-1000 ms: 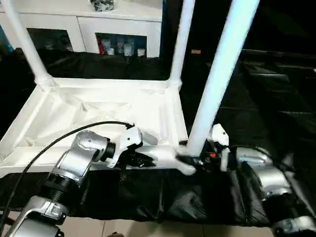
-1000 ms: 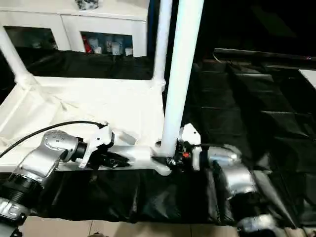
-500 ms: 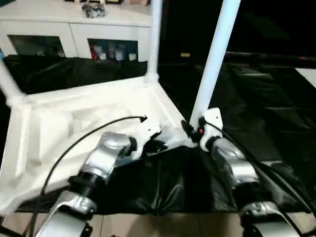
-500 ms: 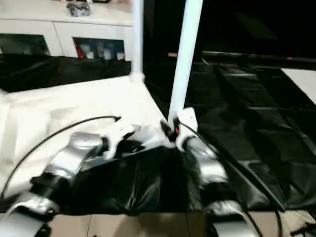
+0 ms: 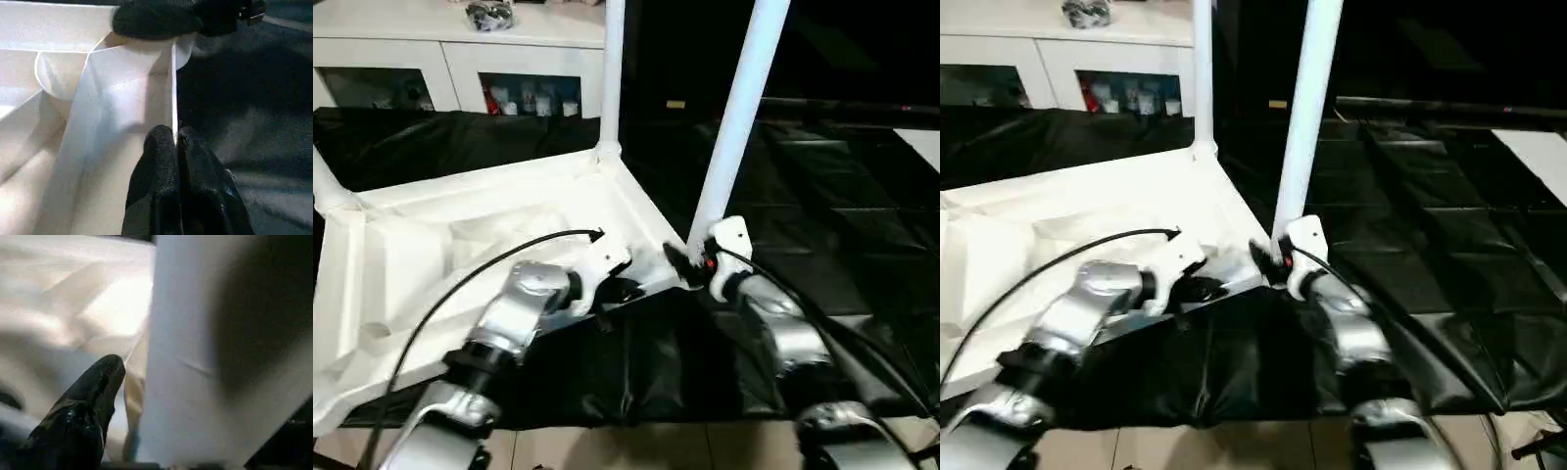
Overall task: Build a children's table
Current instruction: Rotate leg to tighten
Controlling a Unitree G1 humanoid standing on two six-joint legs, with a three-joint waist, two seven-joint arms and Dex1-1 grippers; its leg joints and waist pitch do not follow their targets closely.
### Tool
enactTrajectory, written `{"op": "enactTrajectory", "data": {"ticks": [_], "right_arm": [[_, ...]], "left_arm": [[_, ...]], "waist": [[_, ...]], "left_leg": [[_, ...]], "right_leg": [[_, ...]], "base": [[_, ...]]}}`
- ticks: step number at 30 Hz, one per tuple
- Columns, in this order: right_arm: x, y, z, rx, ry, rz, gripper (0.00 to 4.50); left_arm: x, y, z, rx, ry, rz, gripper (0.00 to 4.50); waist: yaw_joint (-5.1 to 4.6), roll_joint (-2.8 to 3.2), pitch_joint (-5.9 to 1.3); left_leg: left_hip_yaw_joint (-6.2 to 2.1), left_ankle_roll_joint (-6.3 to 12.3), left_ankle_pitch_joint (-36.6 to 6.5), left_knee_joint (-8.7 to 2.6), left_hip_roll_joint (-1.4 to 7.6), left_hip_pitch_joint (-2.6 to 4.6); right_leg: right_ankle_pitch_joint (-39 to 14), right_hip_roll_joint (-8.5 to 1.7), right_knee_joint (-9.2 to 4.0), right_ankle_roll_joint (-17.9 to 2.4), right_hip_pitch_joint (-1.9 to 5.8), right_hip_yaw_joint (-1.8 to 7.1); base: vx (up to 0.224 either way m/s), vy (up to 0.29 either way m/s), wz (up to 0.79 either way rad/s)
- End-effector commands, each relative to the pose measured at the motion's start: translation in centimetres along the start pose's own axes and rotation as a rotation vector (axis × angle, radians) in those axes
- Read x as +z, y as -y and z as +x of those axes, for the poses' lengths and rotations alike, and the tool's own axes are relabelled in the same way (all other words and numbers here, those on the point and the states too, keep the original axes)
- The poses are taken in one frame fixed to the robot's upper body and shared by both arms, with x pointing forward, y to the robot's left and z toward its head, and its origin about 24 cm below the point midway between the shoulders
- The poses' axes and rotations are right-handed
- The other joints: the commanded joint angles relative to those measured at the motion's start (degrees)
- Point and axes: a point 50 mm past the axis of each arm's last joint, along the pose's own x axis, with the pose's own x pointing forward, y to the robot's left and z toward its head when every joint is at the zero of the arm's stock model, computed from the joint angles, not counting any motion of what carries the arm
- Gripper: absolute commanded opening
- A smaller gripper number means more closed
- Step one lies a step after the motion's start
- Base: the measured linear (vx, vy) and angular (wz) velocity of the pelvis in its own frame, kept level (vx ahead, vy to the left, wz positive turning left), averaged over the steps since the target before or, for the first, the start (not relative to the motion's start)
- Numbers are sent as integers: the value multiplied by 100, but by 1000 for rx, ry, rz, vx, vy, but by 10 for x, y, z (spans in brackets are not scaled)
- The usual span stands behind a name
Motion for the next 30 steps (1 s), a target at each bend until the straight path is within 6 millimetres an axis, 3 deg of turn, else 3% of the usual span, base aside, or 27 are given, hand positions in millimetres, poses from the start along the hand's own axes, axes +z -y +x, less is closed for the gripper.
{"op": "enactTrajectory", "data": {"ticks": [1, 3, 7, 9, 12, 14, 15, 18, 21, 30], "right_arm": [[-14, -20, 0, 210, -72, 21, 343], [-12, -18, -6, 278, -81, -3, 343], [-10, -15, -18, 408, -103, -32, 343], [-9, -15, -22, 444, -106, -38, 343], [-6, -15, -29, 526, -113, -55, 343], [-3, -15, -31, 561, -115, -58, 330], [-2, -15, -34, 594, -120, -64, 330], [0, -15, -35, 629, -129, -70, 303], [1, -17, -36, 682, -143, -68, 286], [-3, -23, -36, 648, -123, -24, 264]], "left_arm": [[9, 17, 7, -180, 82, 36, 0], [8, 18, 2, -220, 82, 53, 0], [3, 17, -5, -254, 50, 77, 0], [2, 17, -7, -262, 42, 81, 0], [0, 14, -11, -276, 21, 92, 0], [-1, 13, -14, -281, 13, 97, 0], [-2, 12, -16, -287, 7, 102, 0], [-2, 10, -18, -294, 1, 107, 0], [-2, 8, -20, -303, -2, 113, 0], [-4, 11, -17, -289, 16, 93, 0]], "waist": [[43, -24, -188], [60, -11, -184], [98, -32, -222], [115, -17, -221], [154, -43, -223], [167, -38, -220], [168, -81, -198], [189, -55, -186], [200, -90, -173], [207, -92, -183]], "left_leg": [[-20, 260, -2164, -422, 174, -11], [10, 317, -1957, -400, 187, 0], [38, 538, -1155, -335, 181, -49], [46, 566, -1036, -326, 192, -48], [75, 601, -858, -305, 204, -30], [88, 586, -910, -301, 209, -23], [95, 579, -1003, -307, 210, -25], [109, 507, -1176, -317, 234, 2], [132, 398, -1300, -329, 250, 10], [138, 390, -1123, -306, 237, 3]], "right_leg": [[-2155, -263, -446, -907, 153, 192], [-1808, -243, -409, -1047, 128, 205], [-937, -227, -277, -1315, 229, 172], [-777, -227, -256, -1358, 225, 172], [-434, -192, -202, -1460, 244, 153], [-485, -206, -200, -1482, 240, 151], [-682, -206, -222, -1453, 238, 148], [-1047, -221, -253, -1381, 209, 156], [-1337, -230, -265, -1278, 192, 163], [-1142, -232, -244, -1255, 197, 173]], "base": [[0, 0, 0], [25, -20, 5], [40, -20, 4], [0, 0, 0], [17, 3, -1], [0, 0, 0], [0, 0, 0], [0, 0, 0], [0, 0, 0], [0, 0, 0]]}}
